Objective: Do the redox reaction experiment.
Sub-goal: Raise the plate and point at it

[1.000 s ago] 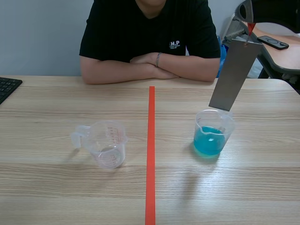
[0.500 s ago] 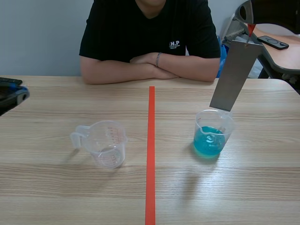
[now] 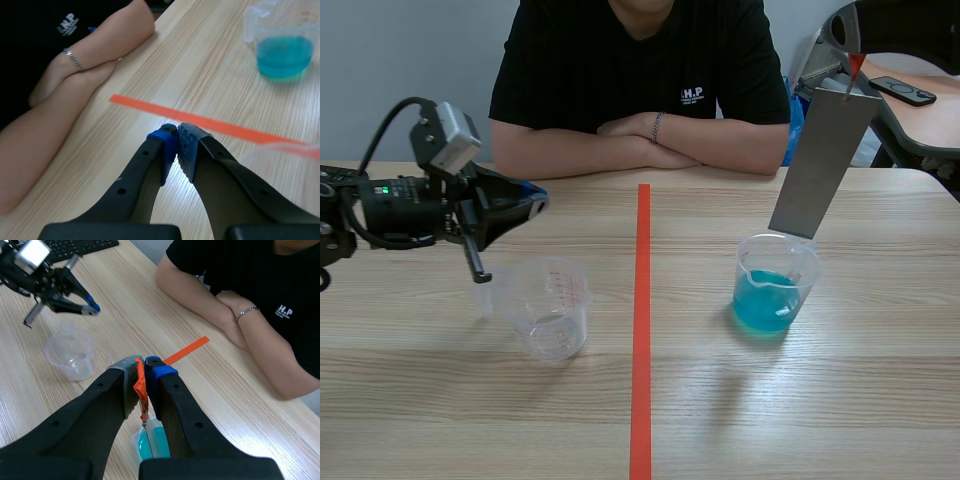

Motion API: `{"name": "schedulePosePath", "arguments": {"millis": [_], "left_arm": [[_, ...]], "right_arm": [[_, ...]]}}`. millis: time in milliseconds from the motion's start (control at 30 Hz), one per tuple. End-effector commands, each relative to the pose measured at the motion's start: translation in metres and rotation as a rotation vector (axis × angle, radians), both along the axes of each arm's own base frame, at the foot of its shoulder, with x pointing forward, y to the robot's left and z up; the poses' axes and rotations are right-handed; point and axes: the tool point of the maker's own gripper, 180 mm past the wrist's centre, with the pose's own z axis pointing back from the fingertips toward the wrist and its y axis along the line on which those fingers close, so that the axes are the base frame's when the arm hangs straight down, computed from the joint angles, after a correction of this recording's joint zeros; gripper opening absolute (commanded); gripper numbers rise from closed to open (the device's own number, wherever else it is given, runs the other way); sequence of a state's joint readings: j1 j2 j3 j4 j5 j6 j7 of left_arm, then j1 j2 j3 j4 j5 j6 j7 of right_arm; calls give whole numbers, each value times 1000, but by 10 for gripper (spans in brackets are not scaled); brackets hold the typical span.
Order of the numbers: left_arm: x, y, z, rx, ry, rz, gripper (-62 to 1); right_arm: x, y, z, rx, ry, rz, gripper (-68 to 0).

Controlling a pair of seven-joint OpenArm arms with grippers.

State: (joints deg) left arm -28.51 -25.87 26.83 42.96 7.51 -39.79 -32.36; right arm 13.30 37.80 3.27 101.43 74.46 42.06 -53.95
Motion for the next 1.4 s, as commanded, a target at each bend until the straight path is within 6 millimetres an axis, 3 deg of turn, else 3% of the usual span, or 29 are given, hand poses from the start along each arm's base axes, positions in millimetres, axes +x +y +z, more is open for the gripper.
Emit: {"name": "schedulePosePath", "arguments": {"millis": [0,333,600,1367], "left_arm": [[5,-18,13,-52,-23,-23,-569],[-14,-117,7,-149,41,-195,-569],[-35,-169,18,-217,50,-289,-569],[-43,-208,30,-235,55,-332,-569]], "right_arm": [[0,-1,13,6,-38,12,-660],[0,-1,13,6,-38,12,-660],[0,-1,13,6,-38,12,-661],[-1,0,13,11,-31,19,-660]]}}
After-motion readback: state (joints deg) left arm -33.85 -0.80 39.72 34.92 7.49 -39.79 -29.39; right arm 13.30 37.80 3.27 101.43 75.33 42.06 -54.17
